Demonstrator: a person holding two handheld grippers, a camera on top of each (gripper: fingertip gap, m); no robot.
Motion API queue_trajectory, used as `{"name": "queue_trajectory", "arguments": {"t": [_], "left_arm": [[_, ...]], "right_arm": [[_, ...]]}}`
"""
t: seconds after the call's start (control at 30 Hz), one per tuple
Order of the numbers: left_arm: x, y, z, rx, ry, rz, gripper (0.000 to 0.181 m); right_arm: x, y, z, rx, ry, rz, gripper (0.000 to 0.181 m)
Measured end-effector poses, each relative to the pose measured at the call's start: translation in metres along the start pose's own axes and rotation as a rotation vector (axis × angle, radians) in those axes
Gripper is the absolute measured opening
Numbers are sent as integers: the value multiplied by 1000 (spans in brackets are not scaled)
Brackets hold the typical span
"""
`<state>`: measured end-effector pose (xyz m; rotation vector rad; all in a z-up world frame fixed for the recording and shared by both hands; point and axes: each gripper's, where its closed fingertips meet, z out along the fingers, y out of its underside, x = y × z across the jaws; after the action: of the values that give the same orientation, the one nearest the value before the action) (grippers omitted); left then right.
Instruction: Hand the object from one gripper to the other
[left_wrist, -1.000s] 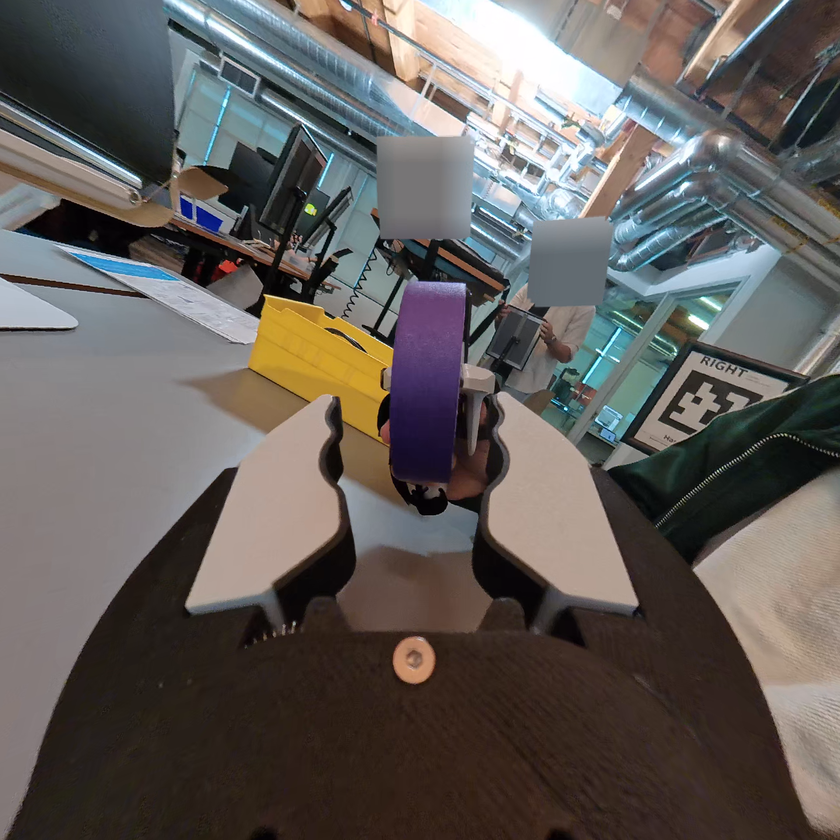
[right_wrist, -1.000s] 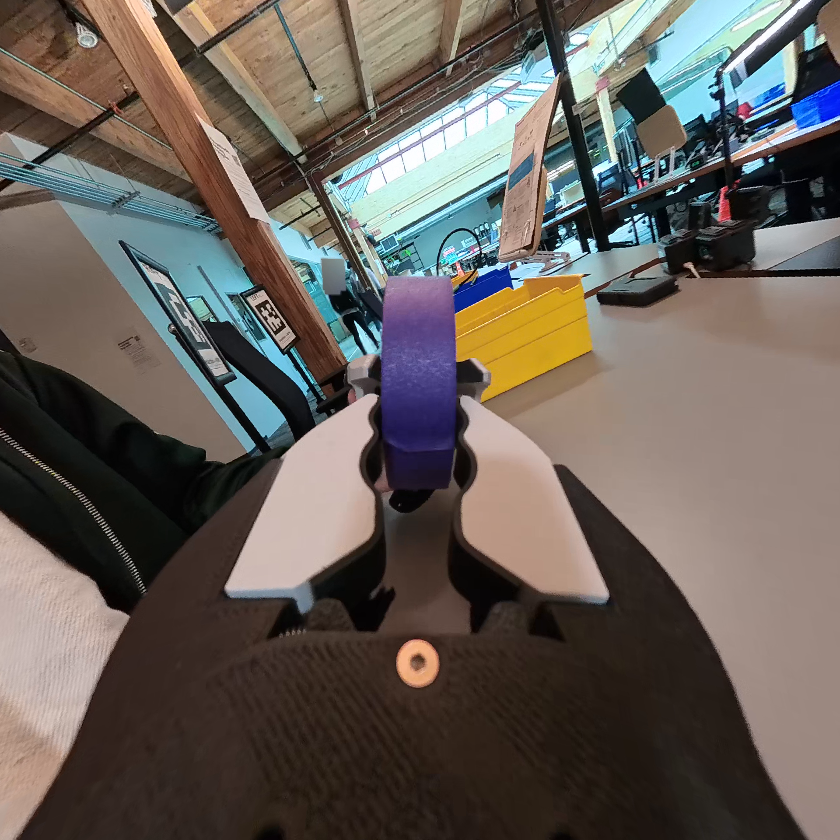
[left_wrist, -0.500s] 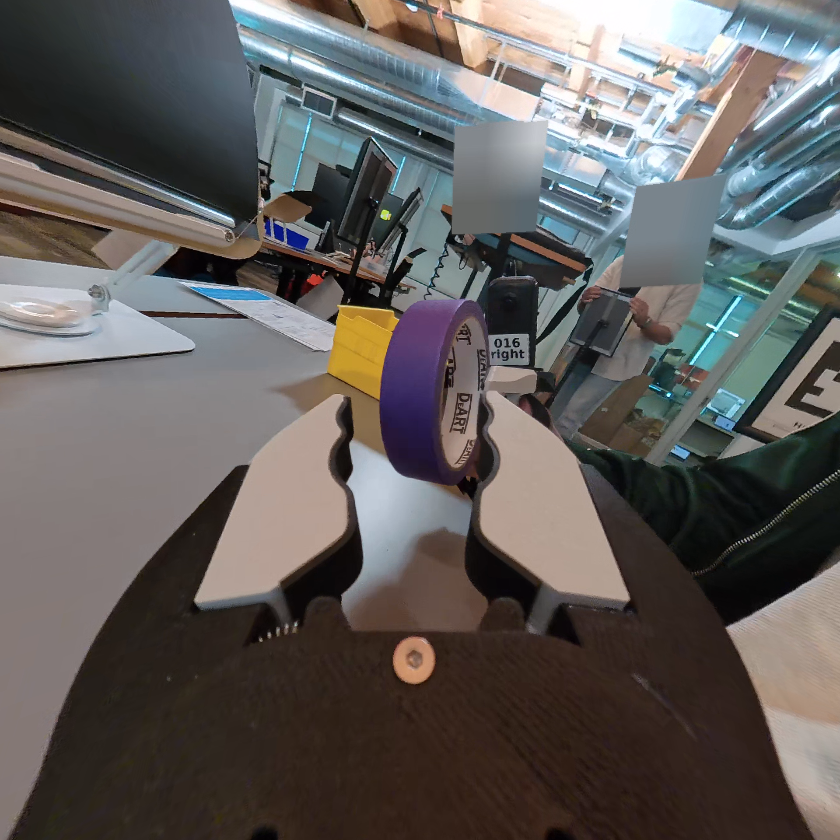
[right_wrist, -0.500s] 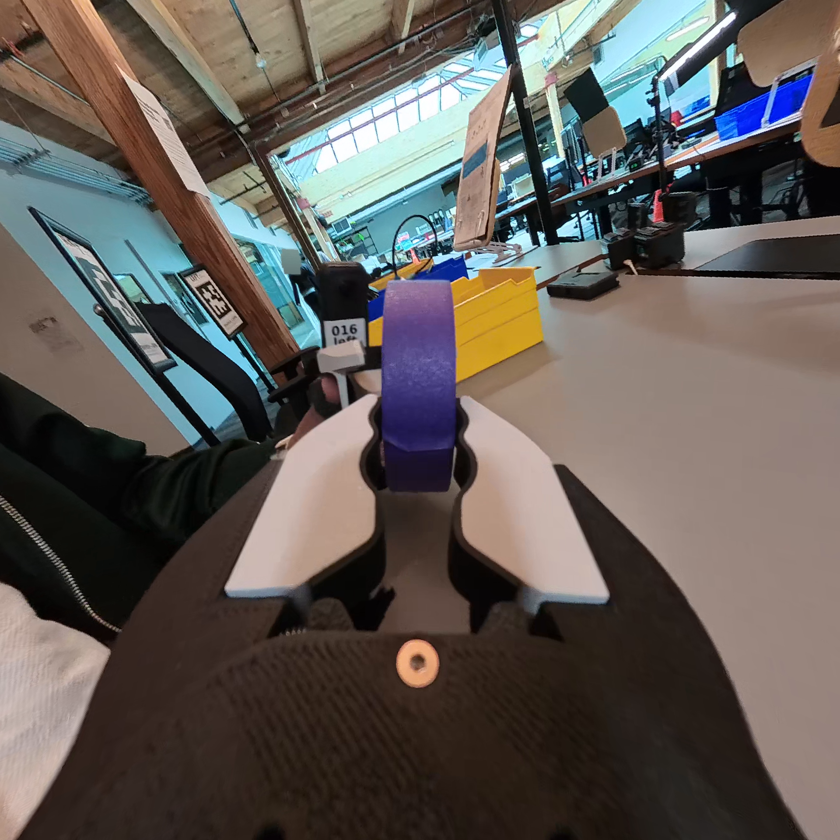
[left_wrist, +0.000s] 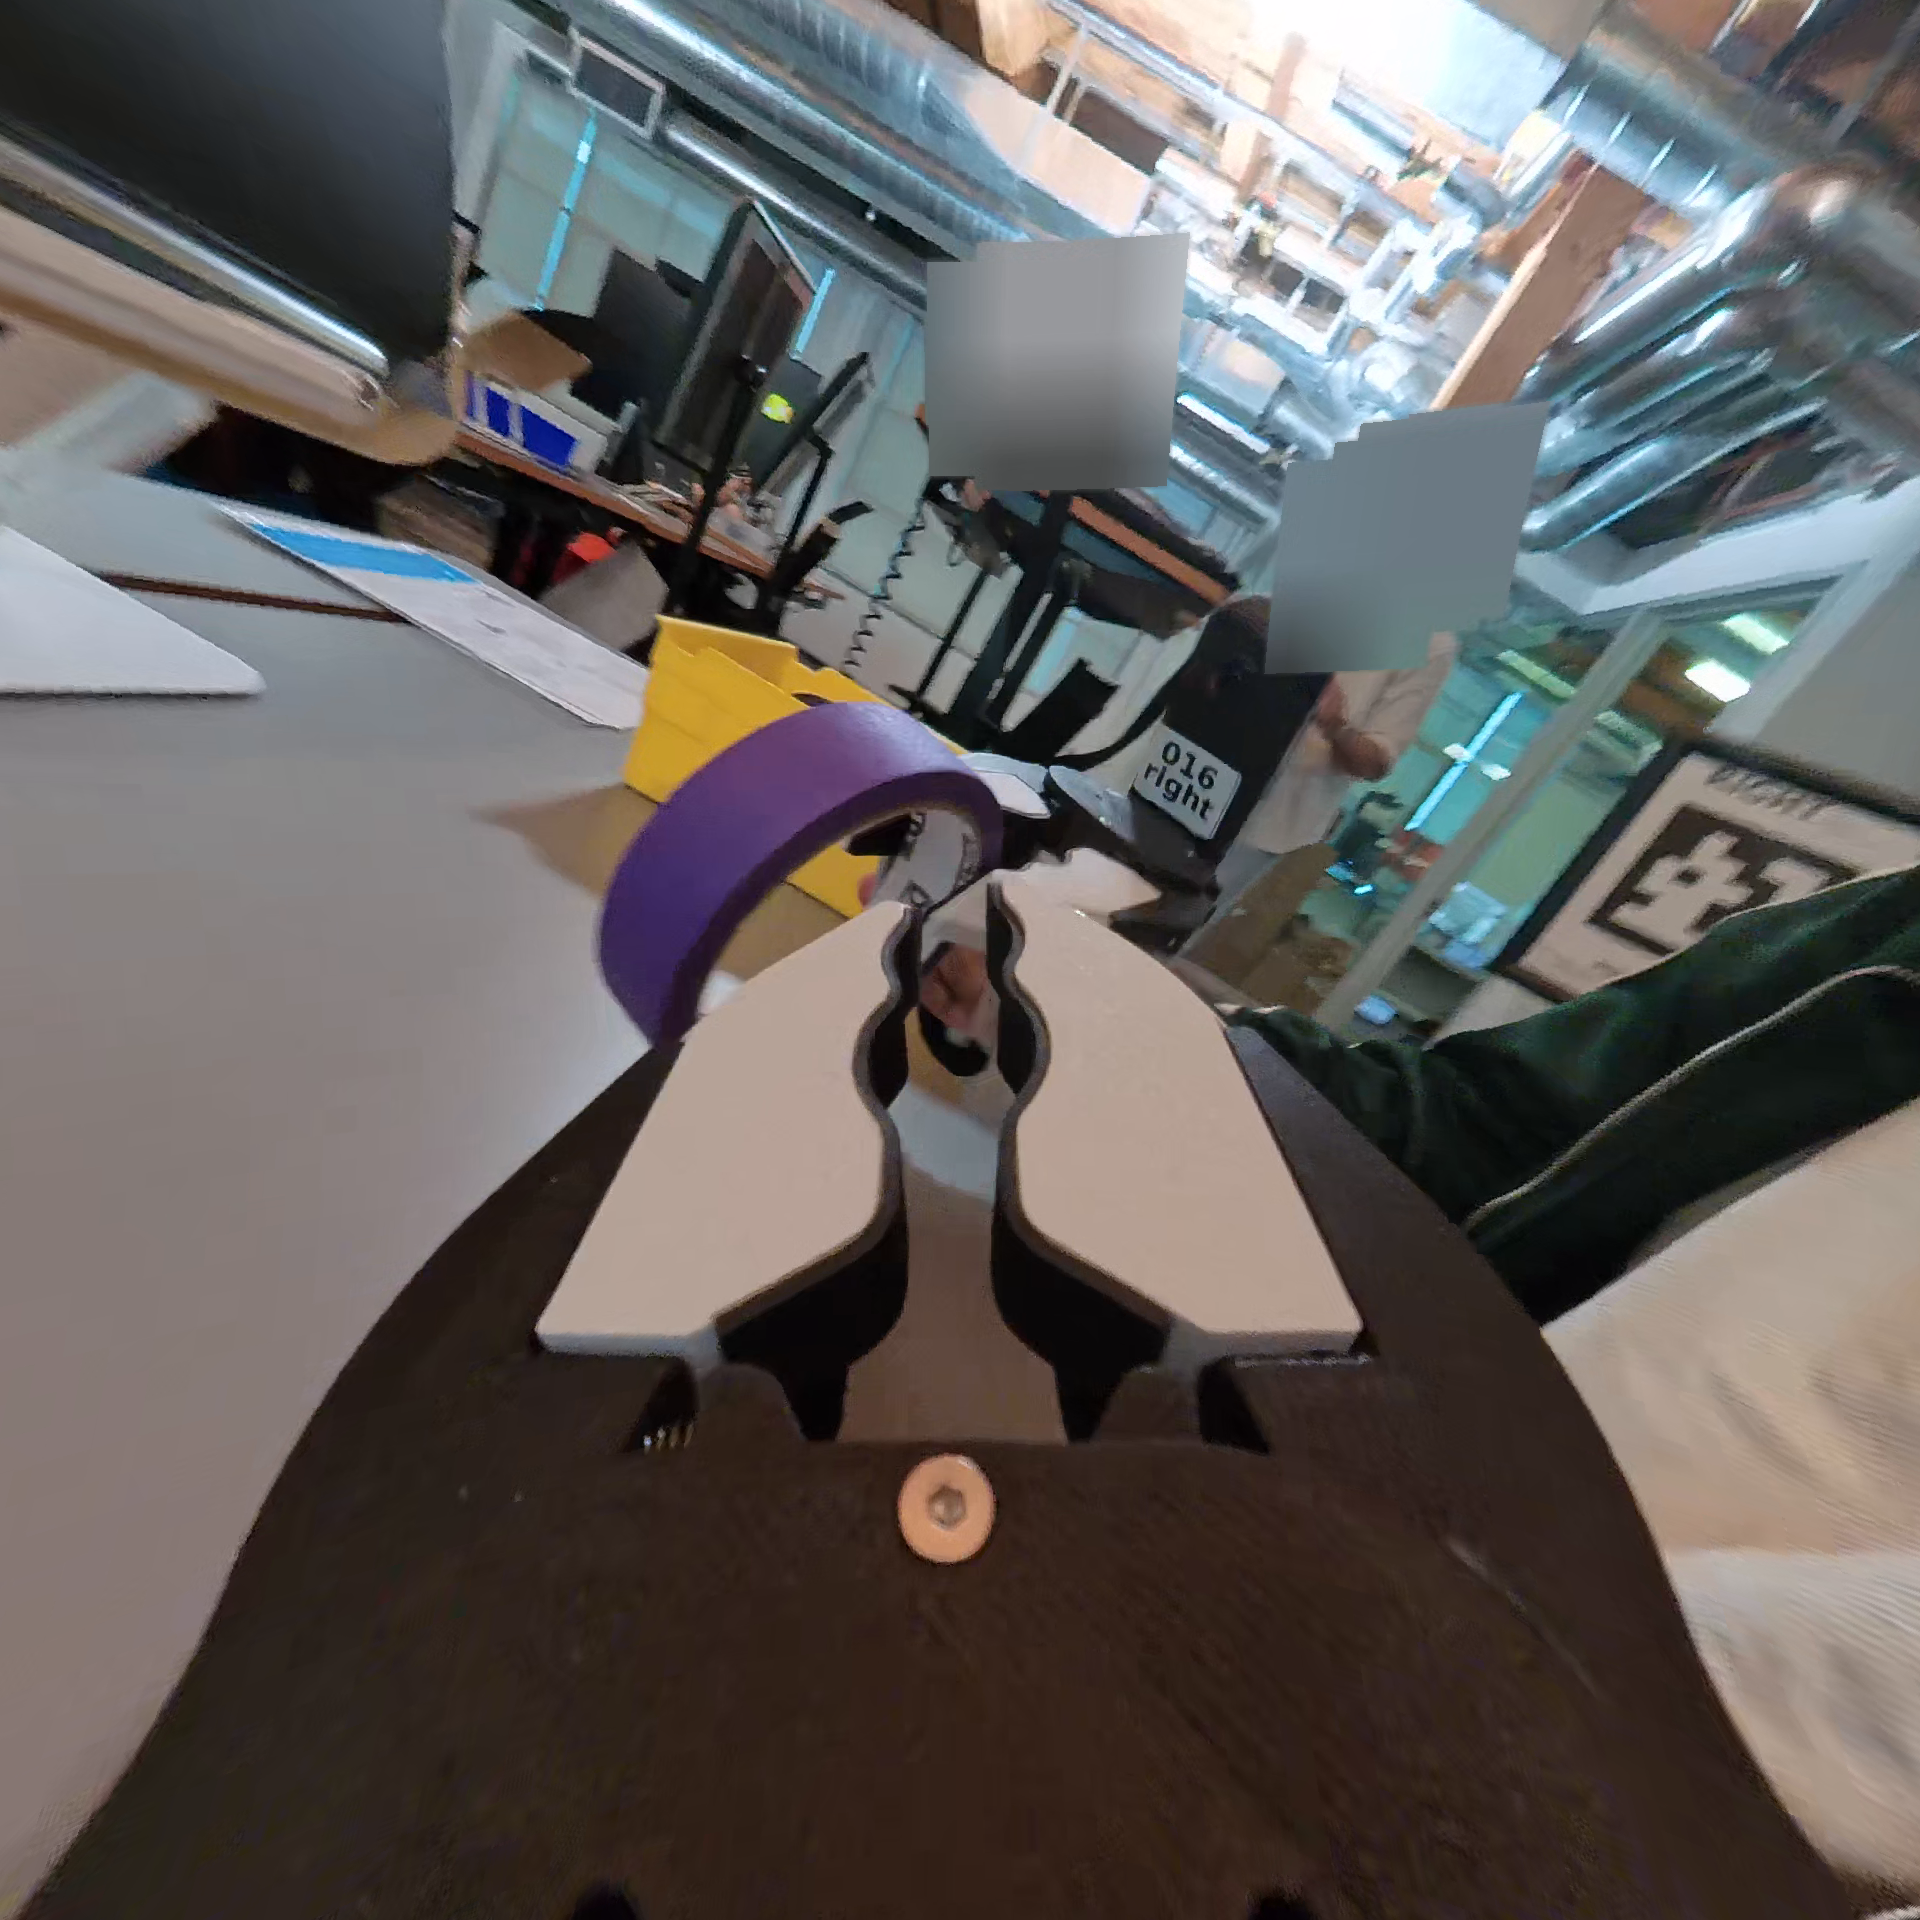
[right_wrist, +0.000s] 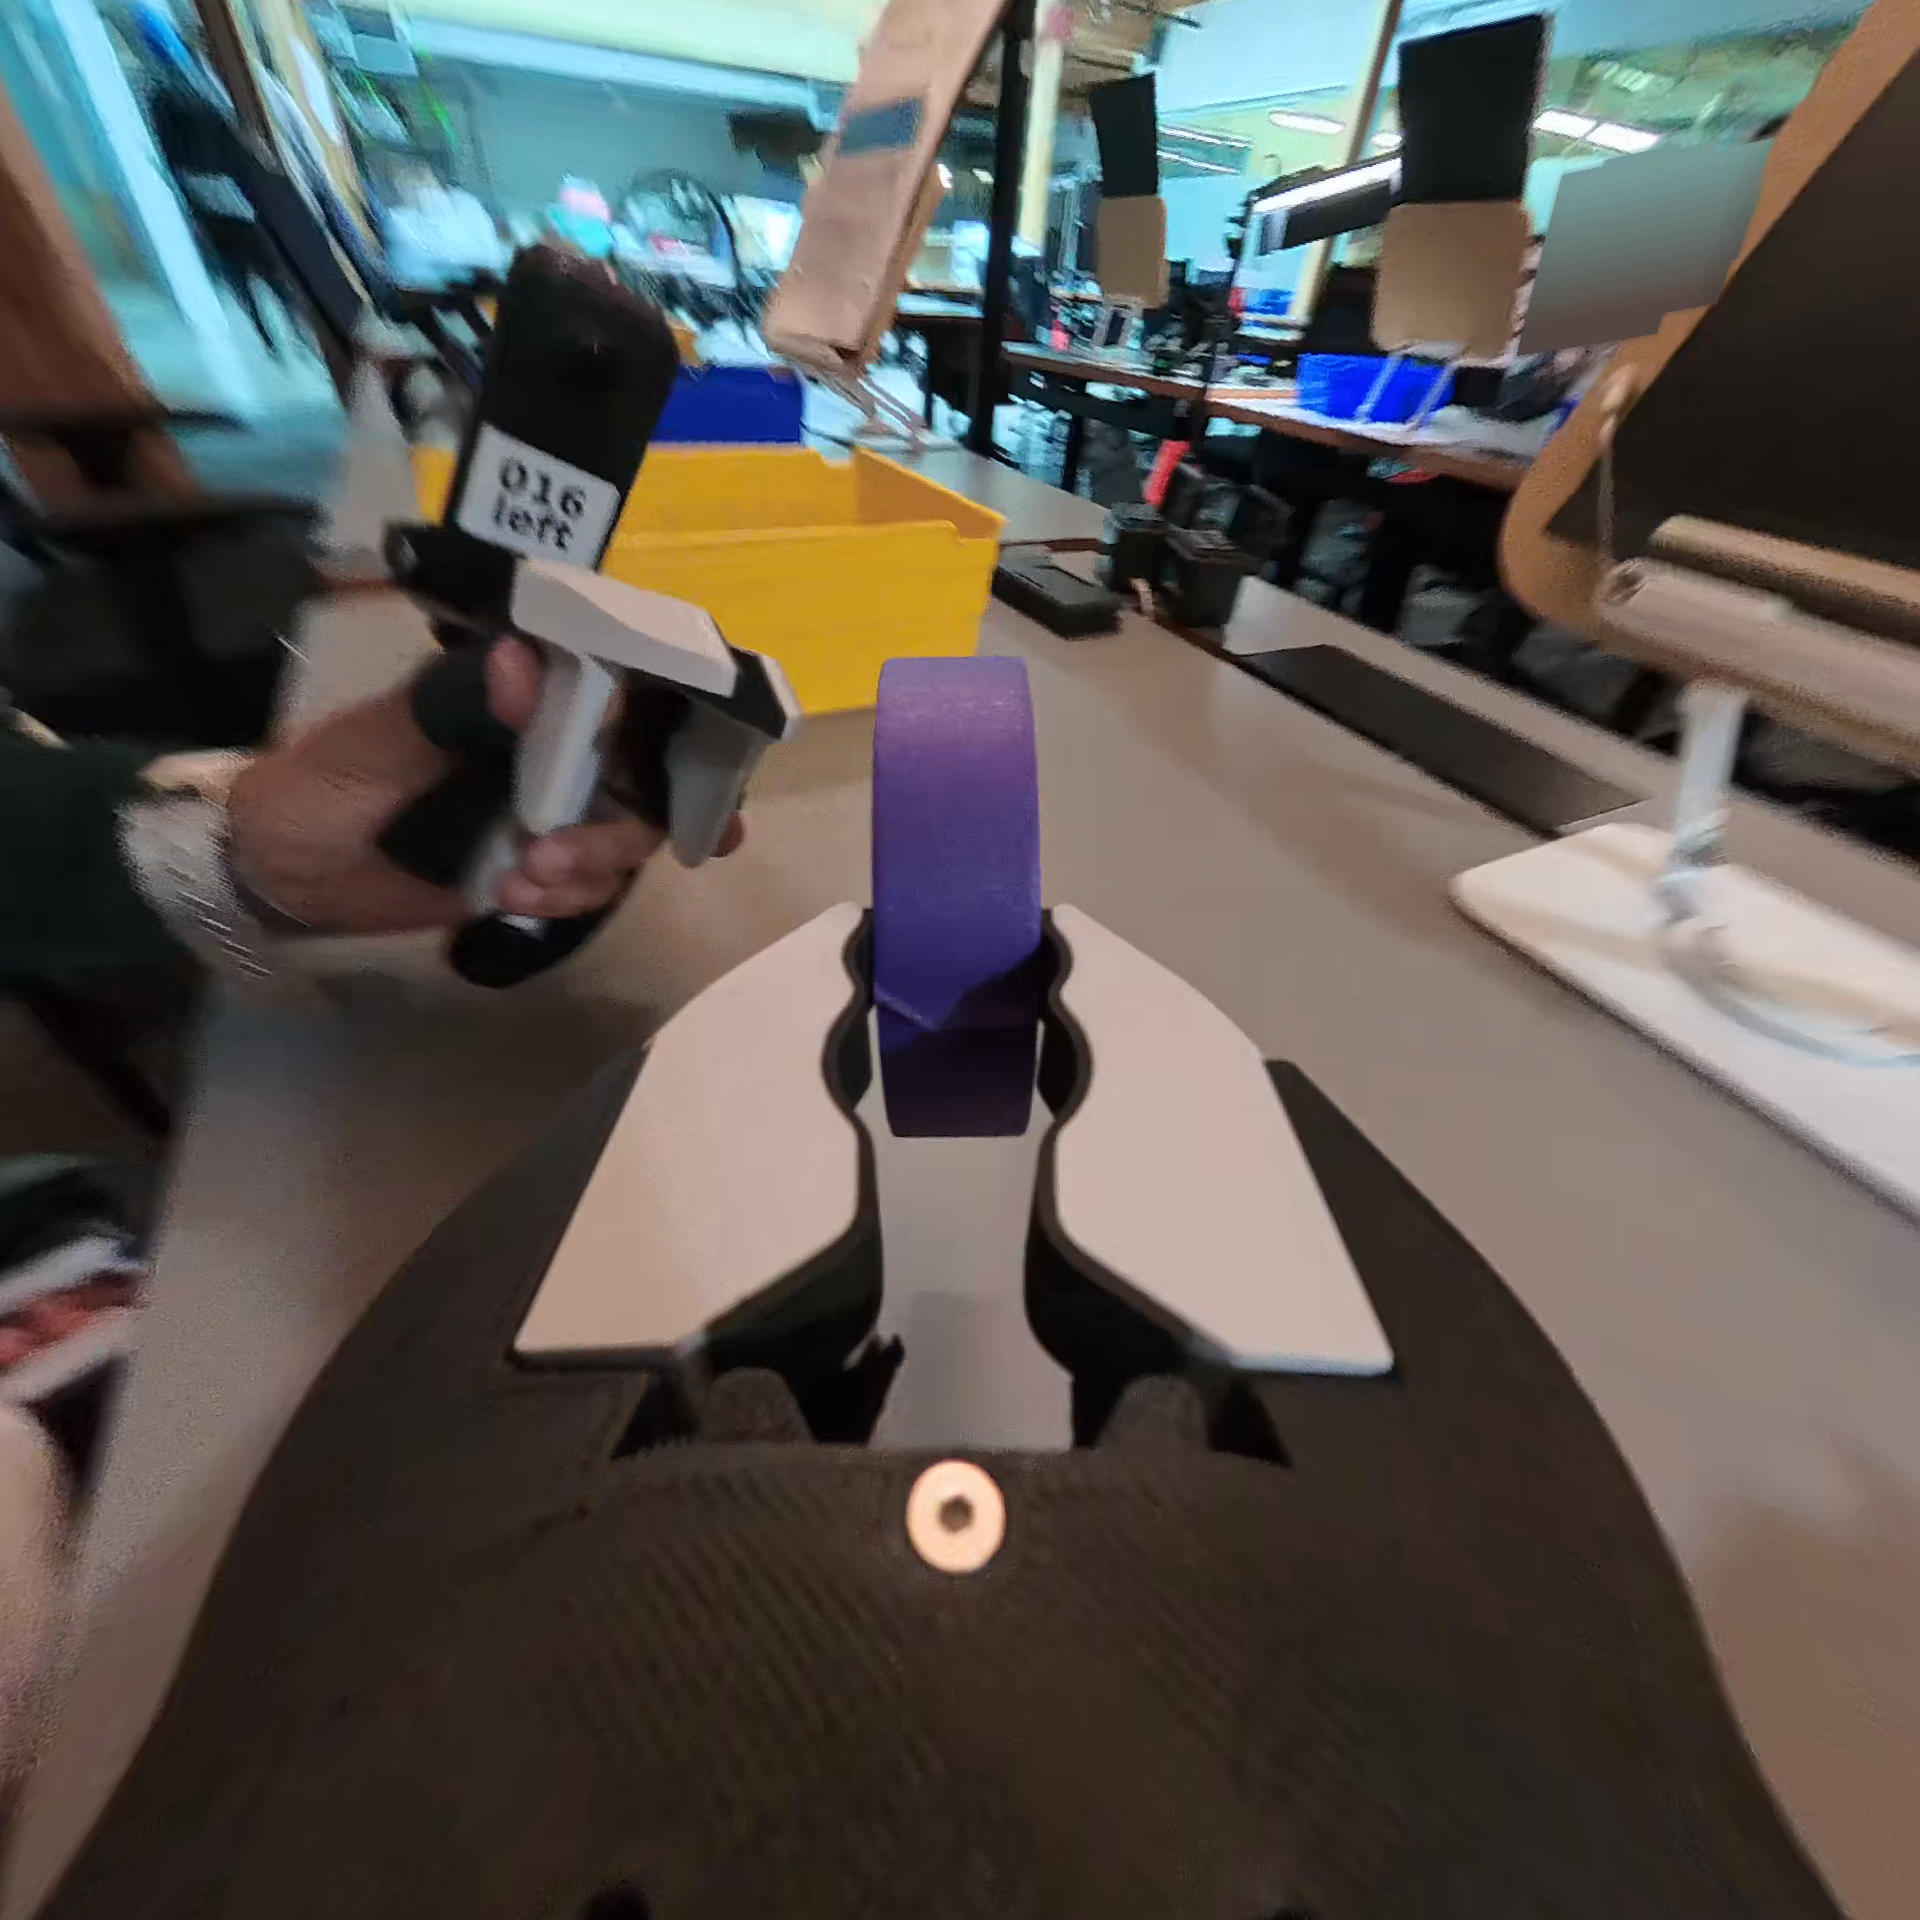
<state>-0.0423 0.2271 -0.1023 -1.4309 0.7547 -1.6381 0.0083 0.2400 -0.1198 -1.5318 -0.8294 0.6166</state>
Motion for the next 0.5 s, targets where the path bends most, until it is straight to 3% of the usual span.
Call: {"name": "queue_trajectory", "arguments": {"t": [0.2, 0.3, 0.5], "left_arm": [[8, 5, 19, 192, 177, -378, 34], [-1, -5, 9, 351, 171, -447, 24], [-2, -8, 1, 379, 219, -515, 12]], "right_arm": [[-18, 1, 12, -84, 141, -345, 28], [-25, 2, 17, -98, 178, -410, 28], [-32, 19, 29, -156, 176, -471, 32]]}}
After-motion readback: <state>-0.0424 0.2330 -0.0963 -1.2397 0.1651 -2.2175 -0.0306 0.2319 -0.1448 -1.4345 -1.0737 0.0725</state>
